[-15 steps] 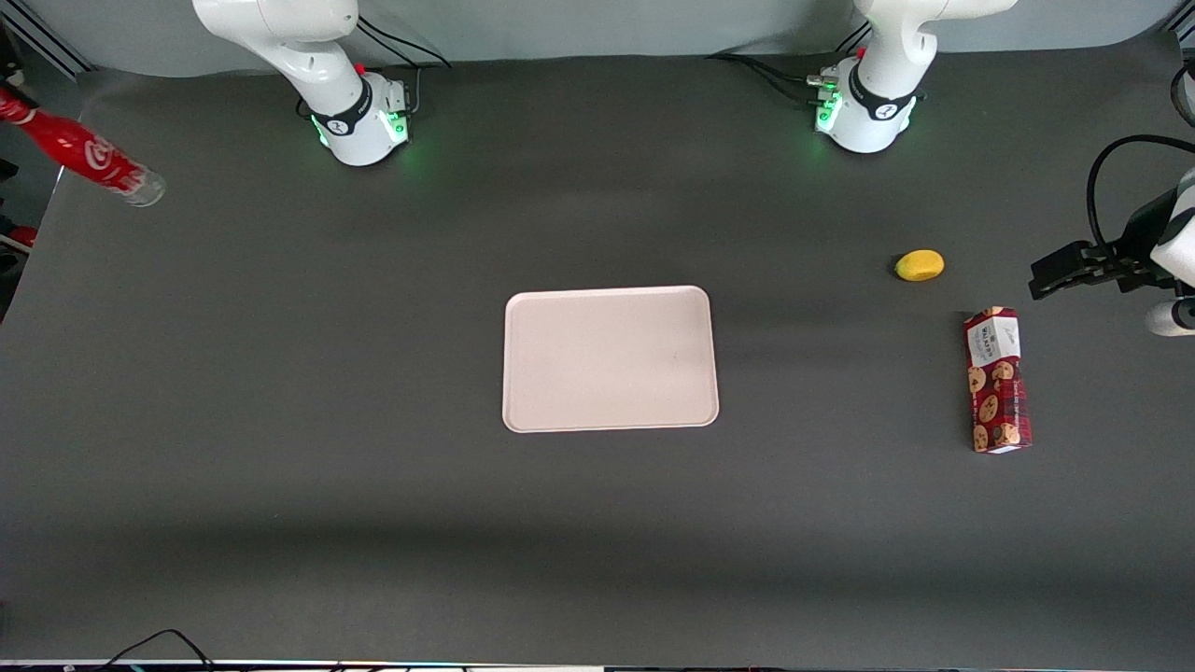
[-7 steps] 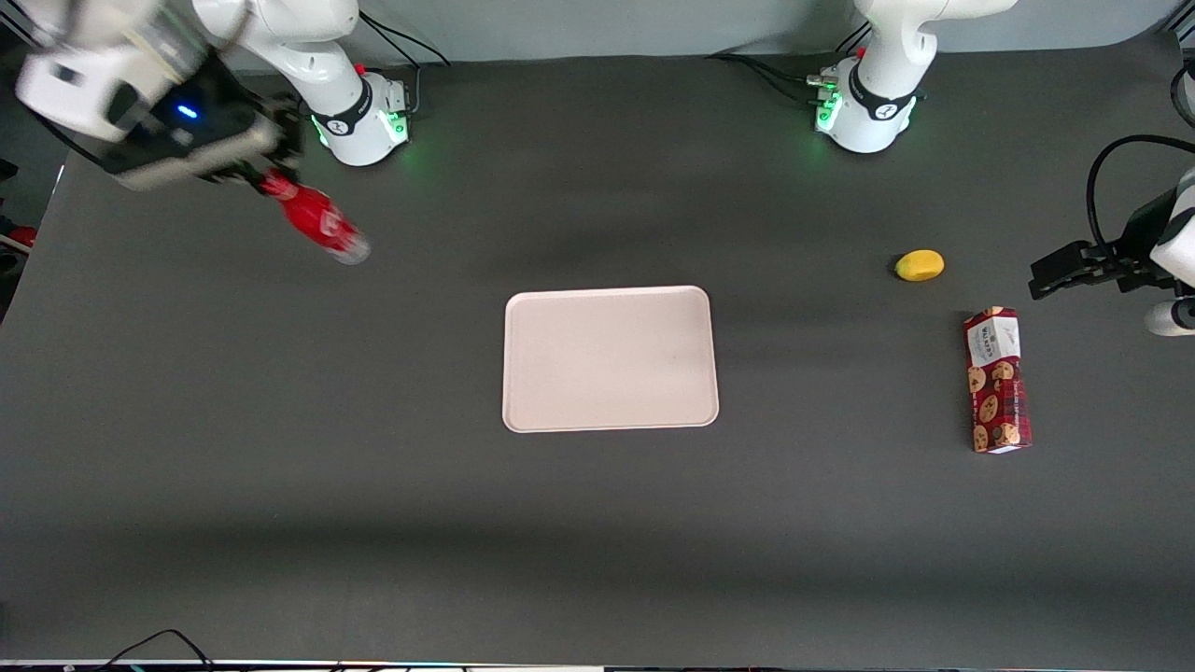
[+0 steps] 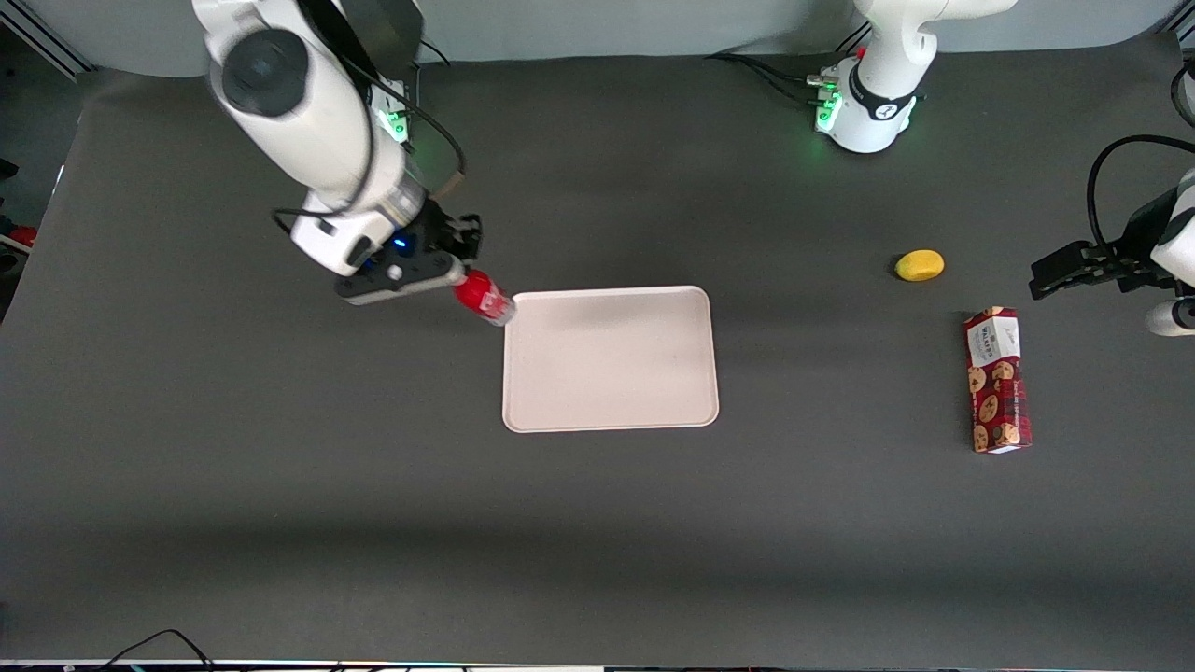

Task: Place coke bottle on tray
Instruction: 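Lift the bottle with the right gripper and carry it toward the white tray, then stand the bottle upright on the tray and open the right gripper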

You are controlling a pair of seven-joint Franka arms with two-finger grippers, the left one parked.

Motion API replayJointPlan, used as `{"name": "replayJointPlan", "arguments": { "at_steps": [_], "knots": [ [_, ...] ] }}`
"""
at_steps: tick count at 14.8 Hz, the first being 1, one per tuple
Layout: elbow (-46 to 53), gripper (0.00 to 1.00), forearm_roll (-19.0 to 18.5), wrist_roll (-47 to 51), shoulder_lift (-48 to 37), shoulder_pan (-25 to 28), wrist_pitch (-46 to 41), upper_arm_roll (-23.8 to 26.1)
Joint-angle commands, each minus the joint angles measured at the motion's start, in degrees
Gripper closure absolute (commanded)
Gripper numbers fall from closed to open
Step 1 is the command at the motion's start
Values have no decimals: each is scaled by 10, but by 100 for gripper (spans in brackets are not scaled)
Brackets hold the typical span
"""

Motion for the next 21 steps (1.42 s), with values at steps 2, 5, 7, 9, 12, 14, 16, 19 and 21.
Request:
{"name": "replayJointPlan", "arguments": {
  "at_steps": [2, 5, 7, 9, 12, 14, 16, 19, 21],
  "knots": [
    [4, 100, -106, 133, 86, 7, 54, 46],
    [-18, 100, -162, 188, 119, 9, 110, 55],
    [-32, 100, -198, 213, 133, 9, 139, 55],
    [-40, 100, -238, 248, 152, 13, 165, 56],
    [-48, 100, -274, 286, 167, 18, 183, 56],
    [-48, 82, -277, 290, 168, 16, 187, 59],
    [-41, 0, -268, 288, 157, 9, 180, 66],
    [46, 0, -259, 281, 143, 4, 41, 104],
    [102, 0, -259, 281, 122, 1, -47, 132]
  ]
}}
